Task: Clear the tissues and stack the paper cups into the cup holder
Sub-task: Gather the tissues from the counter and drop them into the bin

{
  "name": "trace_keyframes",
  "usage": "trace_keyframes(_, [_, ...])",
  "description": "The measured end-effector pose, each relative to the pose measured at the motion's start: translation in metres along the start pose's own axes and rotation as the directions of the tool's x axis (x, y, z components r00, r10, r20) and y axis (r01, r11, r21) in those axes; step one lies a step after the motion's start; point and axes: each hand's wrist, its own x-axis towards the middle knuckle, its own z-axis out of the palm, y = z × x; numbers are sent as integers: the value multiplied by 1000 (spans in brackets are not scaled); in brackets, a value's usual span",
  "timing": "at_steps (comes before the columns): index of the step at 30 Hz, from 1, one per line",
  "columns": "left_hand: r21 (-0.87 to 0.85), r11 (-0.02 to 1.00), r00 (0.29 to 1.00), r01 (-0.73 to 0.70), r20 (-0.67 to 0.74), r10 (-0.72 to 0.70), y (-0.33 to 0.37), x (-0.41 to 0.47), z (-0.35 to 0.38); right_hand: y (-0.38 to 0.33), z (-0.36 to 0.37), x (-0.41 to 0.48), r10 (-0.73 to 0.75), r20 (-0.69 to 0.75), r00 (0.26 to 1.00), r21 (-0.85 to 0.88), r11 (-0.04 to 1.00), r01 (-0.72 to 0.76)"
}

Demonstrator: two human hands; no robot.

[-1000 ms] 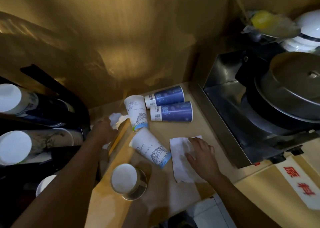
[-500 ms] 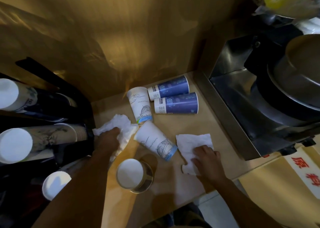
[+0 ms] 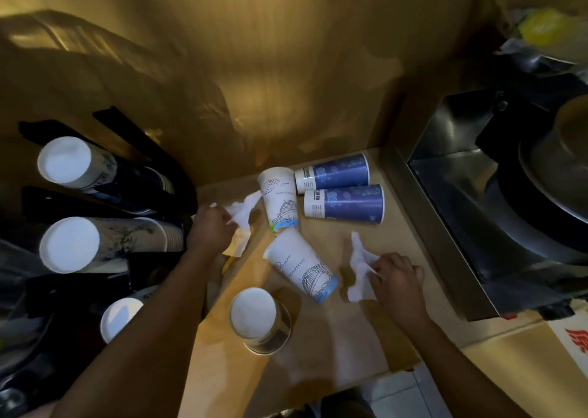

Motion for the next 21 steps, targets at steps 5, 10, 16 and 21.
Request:
trace_keyframes(5, [-184, 983, 991, -9, -134, -16, 39, -10, -28, -28, -39, 26, -26, -104, 994, 278, 959, 54])
trace_keyframes(10, [-335, 941, 962, -41, -268, -54, 70, -36, -59, -49, -68, 42, -21, -120, 993, 513, 855, 80])
trace_keyframes(16, [-439, 895, 892, -78, -431, -134, 84, -89, -95, -78, -90, 62, -170, -110, 979, 647, 736, 200])
trace_keyframes(21, [-492, 870, 756, -29, -580, -303, 74, -153, -109, -113, -104, 65, -383, -231, 894, 594, 672, 442])
